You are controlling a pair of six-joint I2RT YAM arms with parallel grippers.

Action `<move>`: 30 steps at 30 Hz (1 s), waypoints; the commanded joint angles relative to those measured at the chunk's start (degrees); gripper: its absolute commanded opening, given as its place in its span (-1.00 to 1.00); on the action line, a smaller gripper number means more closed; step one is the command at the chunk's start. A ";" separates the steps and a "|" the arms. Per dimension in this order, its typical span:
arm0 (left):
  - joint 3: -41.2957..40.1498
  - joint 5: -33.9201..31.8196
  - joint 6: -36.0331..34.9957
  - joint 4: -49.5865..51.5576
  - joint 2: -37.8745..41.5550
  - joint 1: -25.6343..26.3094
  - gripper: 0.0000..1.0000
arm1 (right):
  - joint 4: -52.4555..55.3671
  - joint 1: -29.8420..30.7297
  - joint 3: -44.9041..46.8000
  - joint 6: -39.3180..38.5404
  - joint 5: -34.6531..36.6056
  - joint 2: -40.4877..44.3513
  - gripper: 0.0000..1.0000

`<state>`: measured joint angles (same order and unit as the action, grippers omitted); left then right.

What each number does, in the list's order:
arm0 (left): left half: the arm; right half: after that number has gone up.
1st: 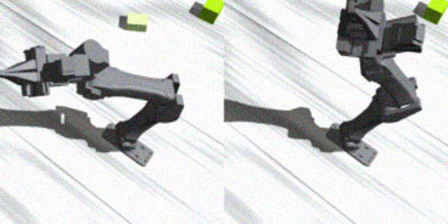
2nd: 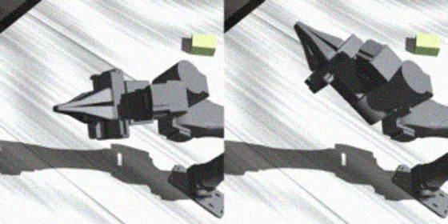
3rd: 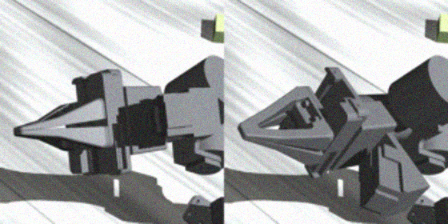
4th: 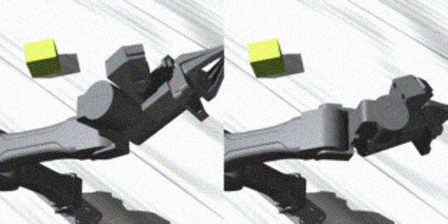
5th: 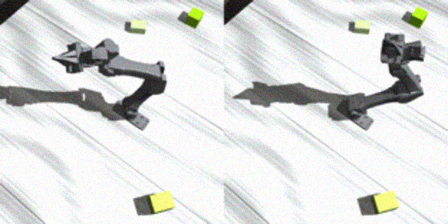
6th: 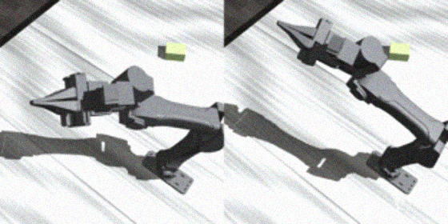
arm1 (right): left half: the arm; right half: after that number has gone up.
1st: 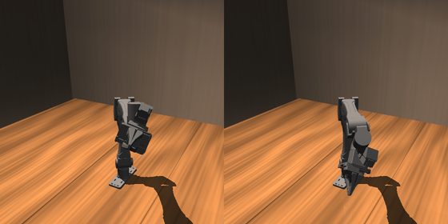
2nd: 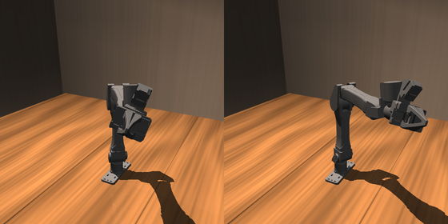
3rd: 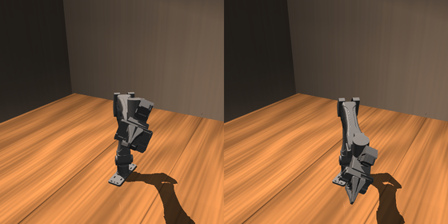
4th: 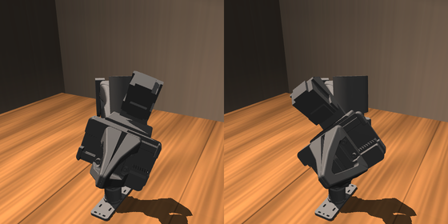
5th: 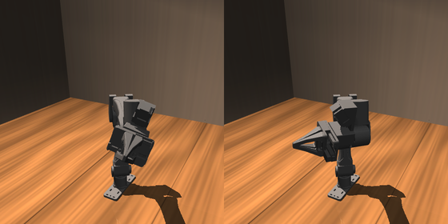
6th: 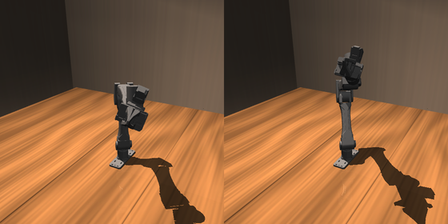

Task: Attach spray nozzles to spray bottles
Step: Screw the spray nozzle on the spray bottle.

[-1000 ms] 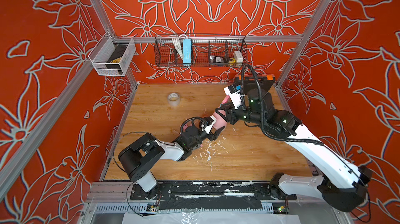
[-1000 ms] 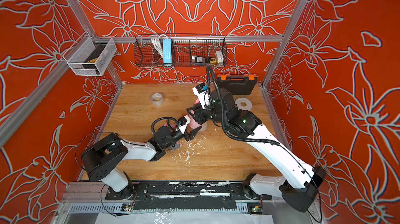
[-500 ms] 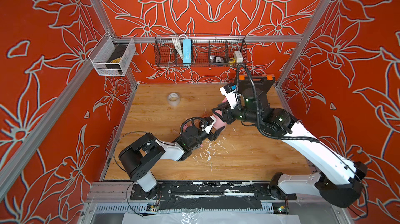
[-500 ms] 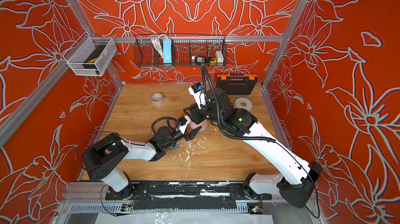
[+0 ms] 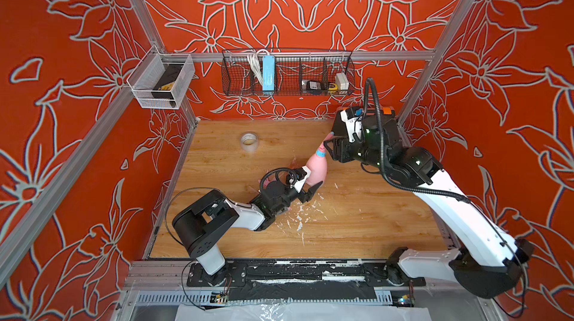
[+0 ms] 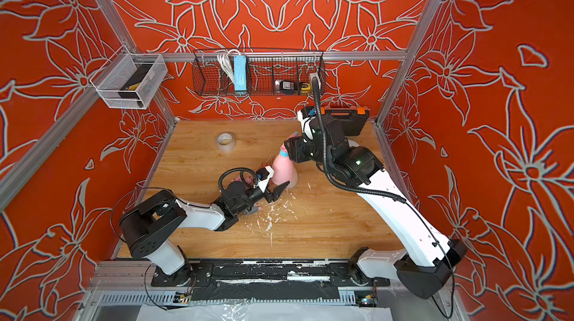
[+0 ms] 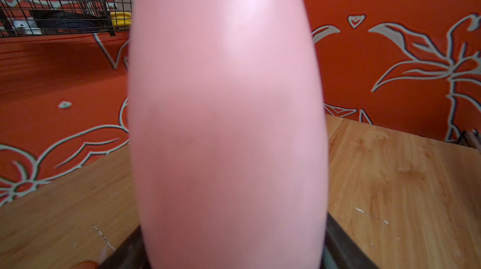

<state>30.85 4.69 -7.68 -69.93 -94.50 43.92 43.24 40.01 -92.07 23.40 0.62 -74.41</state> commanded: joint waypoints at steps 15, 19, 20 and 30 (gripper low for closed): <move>-0.70 -1.08 -1.46 -1.18 1.86 0.11 -0.20 | 13.56 0.68 -10.64 1.47 2.55 -8.68 0.36; -0.44 -1.09 -1.56 -1.01 1.71 0.28 -0.20 | 13.67 0.77 -11.83 1.93 2.36 -9.75 0.36; -0.36 -1.09 -1.63 -1.00 1.69 0.27 -0.20 | 13.64 0.77 -12.30 1.98 2.00 -10.09 0.36; 0.00 -1.44 -2.34 -0.16 2.40 0.55 -0.20 | 14.30 2.18 -14.98 2.86 0.89 -13.57 0.25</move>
<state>30.33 3.62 -8.78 -68.58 -94.19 44.23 55.92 41.63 -105.36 25.10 1.41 -87.77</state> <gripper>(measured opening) 0.711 0.638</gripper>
